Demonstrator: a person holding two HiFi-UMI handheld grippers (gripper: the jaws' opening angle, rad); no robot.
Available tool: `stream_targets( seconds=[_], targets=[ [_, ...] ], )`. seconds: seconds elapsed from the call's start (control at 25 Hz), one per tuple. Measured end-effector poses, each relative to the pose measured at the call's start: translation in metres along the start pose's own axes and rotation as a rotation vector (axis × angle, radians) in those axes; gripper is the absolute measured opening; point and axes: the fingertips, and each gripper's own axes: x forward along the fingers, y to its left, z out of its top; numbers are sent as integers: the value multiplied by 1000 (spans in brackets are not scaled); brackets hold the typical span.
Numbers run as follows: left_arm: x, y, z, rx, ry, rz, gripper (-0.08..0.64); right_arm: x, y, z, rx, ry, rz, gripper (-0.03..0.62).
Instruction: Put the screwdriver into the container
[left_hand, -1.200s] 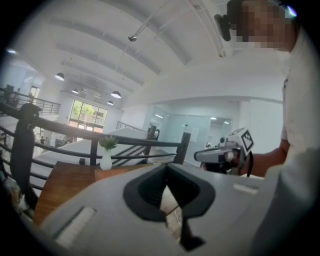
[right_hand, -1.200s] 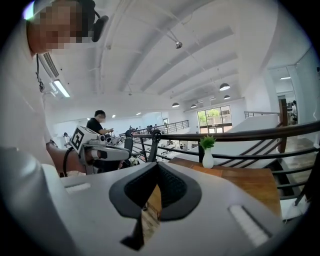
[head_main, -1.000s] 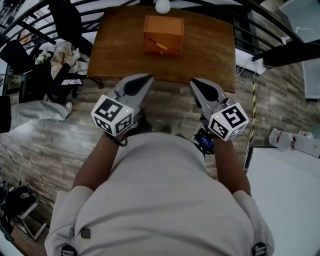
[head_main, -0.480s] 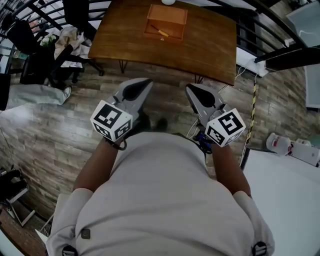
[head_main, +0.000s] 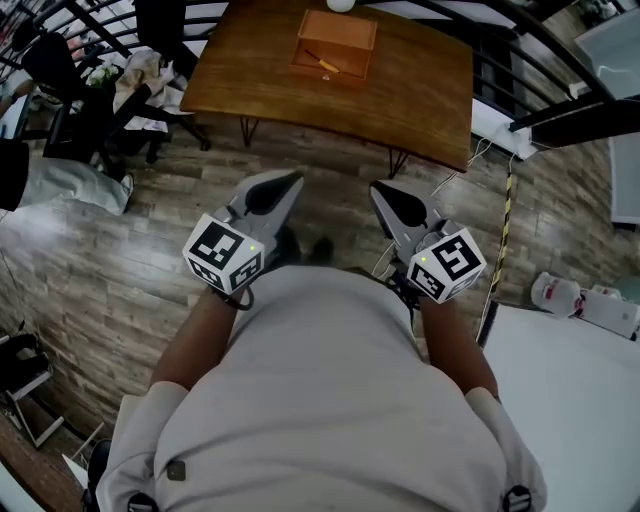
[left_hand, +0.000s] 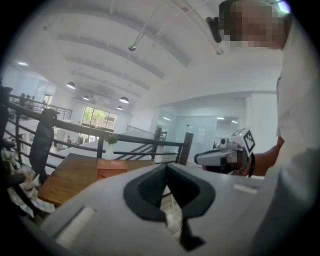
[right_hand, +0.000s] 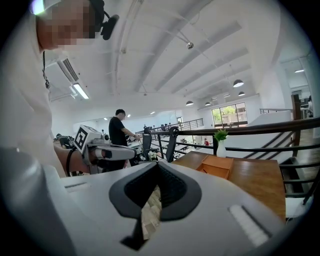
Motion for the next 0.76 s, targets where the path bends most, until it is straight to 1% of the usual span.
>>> stream_targets(
  seconds=[0.2,0.4,0.76],
  targets=[
    [3,-2,-3,1,-2,-7,3,-5,2,0,-5,-10,-9,8],
    [12,-7,0,6,1,-27,3,-15,-7,1,7,-13,-38,8],
    [21,0,-1,3,13,-47,3,-9,-16,5,16,-18,-53,8]
  ],
)
